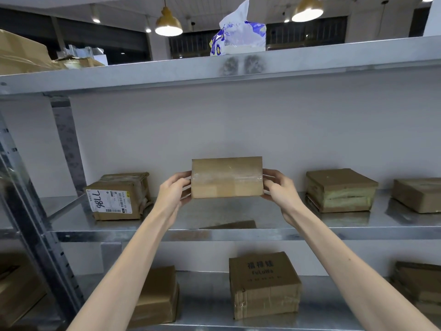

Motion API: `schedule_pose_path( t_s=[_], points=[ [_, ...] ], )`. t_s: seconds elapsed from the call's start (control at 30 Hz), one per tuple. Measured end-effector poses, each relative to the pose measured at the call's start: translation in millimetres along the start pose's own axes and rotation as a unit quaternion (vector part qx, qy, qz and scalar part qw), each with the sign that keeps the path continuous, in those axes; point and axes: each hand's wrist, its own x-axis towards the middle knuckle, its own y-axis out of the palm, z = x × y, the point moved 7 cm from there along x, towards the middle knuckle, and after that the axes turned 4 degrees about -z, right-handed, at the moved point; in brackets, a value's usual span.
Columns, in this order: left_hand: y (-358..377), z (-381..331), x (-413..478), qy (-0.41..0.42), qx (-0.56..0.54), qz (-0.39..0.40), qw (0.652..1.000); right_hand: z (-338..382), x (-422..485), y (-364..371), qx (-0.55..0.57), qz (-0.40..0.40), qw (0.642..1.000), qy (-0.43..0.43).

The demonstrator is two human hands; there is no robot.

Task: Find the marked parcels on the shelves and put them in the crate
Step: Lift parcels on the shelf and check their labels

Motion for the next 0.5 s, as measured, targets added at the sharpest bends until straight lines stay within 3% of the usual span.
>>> schedule_pose_path(
  t_s=[0.33,0.5],
  points=[
    [-6.3,-1.2,2.1,0.020,0.027,-0.033,0.999,2.6,-2.5,6.5,0.033,0.011,0.999,-0.014],
    [-6.2,2.0,-1.3,0.048,0.037,0.001,0.998,0.2,-6.1,7.3,0.008,0.034,0.999,-0.016]
  ],
)
